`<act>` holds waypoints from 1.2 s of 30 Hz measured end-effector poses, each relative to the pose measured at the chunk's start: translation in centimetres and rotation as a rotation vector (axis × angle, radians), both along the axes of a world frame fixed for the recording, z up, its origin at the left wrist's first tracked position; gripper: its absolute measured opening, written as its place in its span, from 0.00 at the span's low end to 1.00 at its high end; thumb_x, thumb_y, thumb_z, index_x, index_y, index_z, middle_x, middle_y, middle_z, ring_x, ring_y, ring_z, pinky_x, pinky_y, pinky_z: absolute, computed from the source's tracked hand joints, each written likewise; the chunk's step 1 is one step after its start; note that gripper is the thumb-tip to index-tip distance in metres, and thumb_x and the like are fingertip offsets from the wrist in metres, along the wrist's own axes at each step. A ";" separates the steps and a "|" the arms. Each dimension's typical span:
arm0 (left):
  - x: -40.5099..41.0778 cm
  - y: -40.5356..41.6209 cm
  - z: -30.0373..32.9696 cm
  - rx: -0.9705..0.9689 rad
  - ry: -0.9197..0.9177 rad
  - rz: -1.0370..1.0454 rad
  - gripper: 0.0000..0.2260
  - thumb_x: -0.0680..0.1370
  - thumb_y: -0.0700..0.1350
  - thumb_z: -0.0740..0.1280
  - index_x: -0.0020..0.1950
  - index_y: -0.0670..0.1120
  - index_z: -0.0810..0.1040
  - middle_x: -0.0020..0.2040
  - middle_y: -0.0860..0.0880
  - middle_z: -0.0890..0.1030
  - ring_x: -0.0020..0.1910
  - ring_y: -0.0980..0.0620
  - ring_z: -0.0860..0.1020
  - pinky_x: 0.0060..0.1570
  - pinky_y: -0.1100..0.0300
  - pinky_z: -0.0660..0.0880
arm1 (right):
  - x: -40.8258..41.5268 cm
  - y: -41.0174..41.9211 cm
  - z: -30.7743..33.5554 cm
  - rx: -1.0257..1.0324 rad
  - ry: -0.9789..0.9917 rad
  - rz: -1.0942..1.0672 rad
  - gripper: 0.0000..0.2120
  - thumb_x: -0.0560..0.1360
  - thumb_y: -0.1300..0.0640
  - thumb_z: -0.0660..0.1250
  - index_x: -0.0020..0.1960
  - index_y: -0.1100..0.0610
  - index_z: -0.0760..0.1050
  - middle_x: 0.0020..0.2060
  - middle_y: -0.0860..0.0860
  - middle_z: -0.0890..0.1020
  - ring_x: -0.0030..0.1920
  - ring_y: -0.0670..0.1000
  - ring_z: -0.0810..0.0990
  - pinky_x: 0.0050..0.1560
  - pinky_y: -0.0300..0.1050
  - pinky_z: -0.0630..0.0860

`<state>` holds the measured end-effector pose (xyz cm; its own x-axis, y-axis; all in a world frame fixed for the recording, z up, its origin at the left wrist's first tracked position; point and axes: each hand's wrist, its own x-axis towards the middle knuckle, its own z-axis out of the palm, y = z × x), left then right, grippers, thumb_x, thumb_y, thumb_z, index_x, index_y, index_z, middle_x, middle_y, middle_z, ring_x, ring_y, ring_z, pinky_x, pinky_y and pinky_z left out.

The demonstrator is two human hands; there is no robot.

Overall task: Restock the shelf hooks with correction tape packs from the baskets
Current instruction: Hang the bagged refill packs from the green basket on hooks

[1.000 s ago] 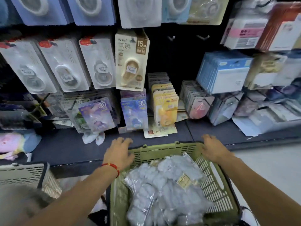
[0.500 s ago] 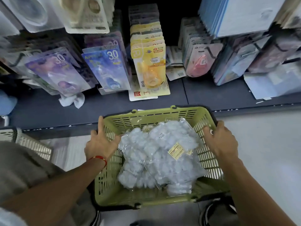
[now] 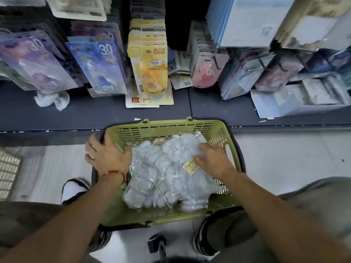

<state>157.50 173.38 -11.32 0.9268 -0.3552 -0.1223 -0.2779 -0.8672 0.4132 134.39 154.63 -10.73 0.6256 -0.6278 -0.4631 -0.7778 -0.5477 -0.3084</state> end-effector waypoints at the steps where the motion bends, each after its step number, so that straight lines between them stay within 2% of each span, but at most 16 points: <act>1: -1.1 -0.6 0.4 -0.024 -0.036 -0.052 0.32 0.74 0.46 0.74 0.76 0.44 0.71 0.77 0.35 0.63 0.78 0.32 0.59 0.75 0.35 0.58 | 0.1 -0.2 0.4 0.012 -0.047 -0.043 0.17 0.84 0.50 0.63 0.67 0.60 0.75 0.62 0.60 0.82 0.59 0.61 0.80 0.60 0.52 0.77; 4: -4.6 -2.4 1.6 -0.159 0.008 -0.242 0.25 0.75 0.42 0.74 0.72 0.41 0.75 0.75 0.36 0.68 0.75 0.34 0.62 0.77 0.43 0.59 | -0.5 -1.8 2.5 -0.058 -0.095 -0.173 0.11 0.83 0.57 0.60 0.54 0.63 0.78 0.45 0.63 0.84 0.45 0.63 0.81 0.43 0.50 0.75; 6: -6.8 -3.7 2.7 -0.308 0.186 -0.277 0.19 0.77 0.40 0.72 0.68 0.43 0.79 0.69 0.41 0.75 0.72 0.41 0.68 0.71 0.55 0.64 | -1.2 -2.9 4.0 -0.108 -0.216 -0.337 0.13 0.82 0.59 0.59 0.44 0.63 0.77 0.38 0.60 0.82 0.41 0.62 0.79 0.41 0.51 0.72; 8: -8.8 -4.8 3.9 -0.468 0.458 -0.201 0.15 0.79 0.41 0.72 0.66 0.46 0.80 0.64 0.47 0.79 0.64 0.46 0.77 0.64 0.59 0.72 | -1.1 -3.1 5.2 0.003 -0.434 -0.534 0.14 0.82 0.60 0.58 0.38 0.60 0.72 0.33 0.55 0.75 0.37 0.56 0.73 0.38 0.50 0.68; 11: -10.5 -5.6 4.8 -0.706 0.981 0.096 0.18 0.80 0.46 0.74 0.67 0.47 0.76 0.62 0.45 0.82 0.55 0.45 0.83 0.55 0.49 0.84 | 0.2 -1.9 5.8 0.513 -0.652 -0.637 0.15 0.84 0.61 0.58 0.45 0.66 0.78 0.37 0.57 0.79 0.37 0.54 0.77 0.35 0.45 0.74; 13: -10.2 -5.3 4.9 -0.819 1.171 0.230 0.17 0.81 0.45 0.73 0.68 0.45 0.76 0.61 0.41 0.85 0.52 0.44 0.85 0.46 0.50 0.84 | 1.5 -0.2 5.3 0.675 -0.630 -0.483 0.14 0.85 0.60 0.60 0.52 0.62 0.85 0.43 0.56 0.87 0.40 0.54 0.83 0.37 0.45 0.81; 16: -8.4 -3.7 4.3 -0.833 1.068 0.389 0.12 0.82 0.36 0.67 0.65 0.46 0.79 0.59 0.39 0.85 0.47 0.44 0.83 0.43 0.52 0.82 | 3.4 1.1 3.2 0.362 -0.553 -0.265 0.09 0.84 0.55 0.67 0.55 0.53 0.86 0.50 0.50 0.88 0.52 0.51 0.86 0.57 0.51 0.83; 17: -7.7 -3.0 3.9 -0.798 0.995 0.445 0.13 0.82 0.35 0.67 0.64 0.48 0.79 0.58 0.40 0.85 0.47 0.44 0.83 0.44 0.51 0.81 | 3.8 1.2 2.3 0.238 -0.475 -0.214 0.11 0.84 0.52 0.67 0.62 0.54 0.84 0.57 0.52 0.87 0.58 0.52 0.84 0.63 0.52 0.79; 19: -6.3 -1.7 3.1 -0.745 0.914 0.548 0.18 0.82 0.38 0.67 0.72 0.48 0.75 0.64 0.40 0.82 0.55 0.40 0.83 0.54 0.43 0.82 | 4.2 1.4 0.8 0.062 -0.145 -0.065 0.27 0.83 0.43 0.65 0.76 0.58 0.71 0.72 0.56 0.76 0.73 0.57 0.73 0.72 0.53 0.71; 20: -5.8 -1.2 2.9 -0.736 0.908 0.592 0.22 0.82 0.39 0.67 0.76 0.47 0.72 0.68 0.39 0.80 0.58 0.38 0.82 0.59 0.39 0.81 | 4.2 1.7 0.2 0.015 0.012 -0.014 0.34 0.83 0.38 0.63 0.80 0.58 0.64 0.76 0.57 0.71 0.77 0.59 0.68 0.75 0.55 0.68; 22: -5.1 -0.7 2.9 -0.722 0.909 0.631 0.24 0.81 0.41 0.68 0.78 0.48 0.69 0.69 0.39 0.78 0.60 0.37 0.81 0.63 0.36 0.79 | 4.2 2.1 -0.7 -0.021 0.120 0.022 0.41 0.81 0.33 0.63 0.83 0.58 0.57 0.78 0.58 0.66 0.78 0.61 0.63 0.75 0.58 0.64; 27: -5.8 -1.1 2.7 -0.689 0.883 0.573 0.14 0.81 0.41 0.67 0.66 0.50 0.74 0.57 0.43 0.80 0.52 0.41 0.81 0.59 0.43 0.79 | 4.1 2.0 -1.0 0.054 0.148 -0.043 0.39 0.76 0.37 0.72 0.78 0.57 0.64 0.74 0.59 0.68 0.75 0.62 0.66 0.73 0.60 0.68; 30: -6.3 -1.5 2.3 -0.648 0.848 0.533 0.14 0.82 0.44 0.67 0.67 0.50 0.74 0.65 0.43 0.79 0.61 0.41 0.78 0.68 0.43 0.74 | 3.2 1.3 -0.6 0.258 -0.007 -0.219 0.32 0.78 0.46 0.75 0.76 0.56 0.67 0.72 0.57 0.72 0.70 0.59 0.74 0.67 0.52 0.75; 33: -6.7 -2.2 2.5 -0.592 0.825 0.422 0.23 0.81 0.51 0.68 0.76 0.51 0.70 0.73 0.46 0.74 0.64 0.44 0.76 0.67 0.48 0.69 | 2.4 -0.1 0.8 0.433 -0.314 -0.474 0.10 0.79 0.52 0.75 0.57 0.49 0.76 0.57 0.50 0.82 0.52 0.49 0.82 0.49 0.45 0.80; 34: -6.8 -2.4 2.6 -0.562 0.867 0.390 0.30 0.80 0.57 0.68 0.80 0.53 0.65 0.76 0.46 0.71 0.69 0.42 0.74 0.71 0.45 0.68 | 2.3 -0.4 1.5 0.547 -0.414 -0.553 0.12 0.78 0.53 0.77 0.57 0.50 0.77 0.57 0.49 0.83 0.52 0.48 0.82 0.49 0.44 0.80; 36: -7.2 -2.8 2.8 -0.570 1.023 0.335 0.42 0.72 0.66 0.71 0.83 0.56 0.60 0.78 0.47 0.70 0.73 0.40 0.73 0.72 0.38 0.70 | 2.5 -0.6 2.3 0.812 -0.563 -0.632 0.24 0.73 0.54 0.79 0.65 0.57 0.78 0.61 0.54 0.85 0.60 0.56 0.83 0.59 0.52 0.81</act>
<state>150.28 170.54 -8.49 0.5499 -0.3582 -0.7545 0.6020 -0.4563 0.6553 136.92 154.06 -8.44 0.5531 -0.5475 -0.6280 -0.4833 0.4031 -0.7771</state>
